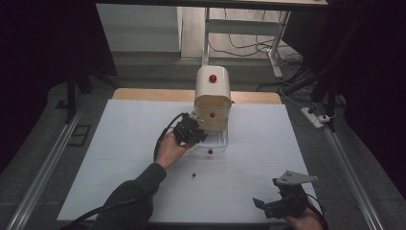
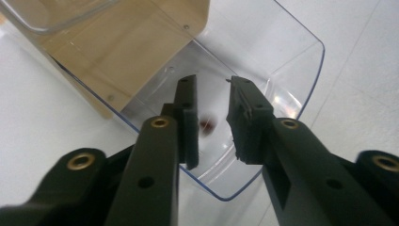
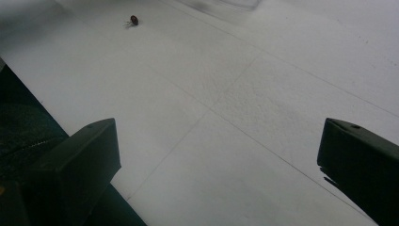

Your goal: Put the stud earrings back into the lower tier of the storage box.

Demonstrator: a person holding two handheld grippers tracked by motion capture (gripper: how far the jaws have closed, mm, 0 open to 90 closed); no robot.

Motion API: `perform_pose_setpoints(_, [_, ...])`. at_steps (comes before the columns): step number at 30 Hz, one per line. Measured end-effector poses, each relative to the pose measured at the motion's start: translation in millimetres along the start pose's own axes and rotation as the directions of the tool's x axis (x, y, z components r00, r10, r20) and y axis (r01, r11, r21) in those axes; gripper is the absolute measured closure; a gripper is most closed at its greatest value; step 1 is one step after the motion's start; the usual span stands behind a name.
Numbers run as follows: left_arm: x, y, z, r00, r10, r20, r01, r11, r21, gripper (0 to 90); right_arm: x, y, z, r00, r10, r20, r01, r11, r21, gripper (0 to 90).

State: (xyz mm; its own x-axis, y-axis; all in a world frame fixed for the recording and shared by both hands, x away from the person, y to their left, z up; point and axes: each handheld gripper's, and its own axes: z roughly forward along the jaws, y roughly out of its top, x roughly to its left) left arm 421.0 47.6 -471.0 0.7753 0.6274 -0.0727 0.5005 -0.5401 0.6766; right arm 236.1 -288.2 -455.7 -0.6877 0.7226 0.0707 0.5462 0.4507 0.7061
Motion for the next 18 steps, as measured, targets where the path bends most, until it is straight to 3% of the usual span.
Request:
perform_pose_setpoints(3, [-1.9,0.1,-3.4,1.0,0.007,-0.001,-0.007,0.9999,-0.007,69.0,-0.2,-0.1,-0.4,1.0,0.001,0.0,-0.001,1.0,0.0,0.0])
perform_pose_setpoints(7, [-6.3,-1.6,-11.7,0.998,0.063,0.01,-0.062,0.9977,-0.025,60.1,0.3,-0.3,-0.6,1.0,-0.001,0.0,0.001,1.0,-0.003,0.0])
perform_pose_setpoints(10, [-9.1,-4.3,-18.7,0.9966,0.079,0.024,-0.078,0.9967,-0.023,55.5,0.2,-0.2,-0.5,1.0,-0.003,0.0,0.003,1.0,0.0,0.0])
perform_pose_setpoints(18, [-10.6,-17.2,-35.5,0.9971,0.013,0.075,-0.008,0.9983,-0.058,39.8,0.0,0.0,-0.3,1.0,0.0,0.0,0.0,1.0,0.001,0.0])
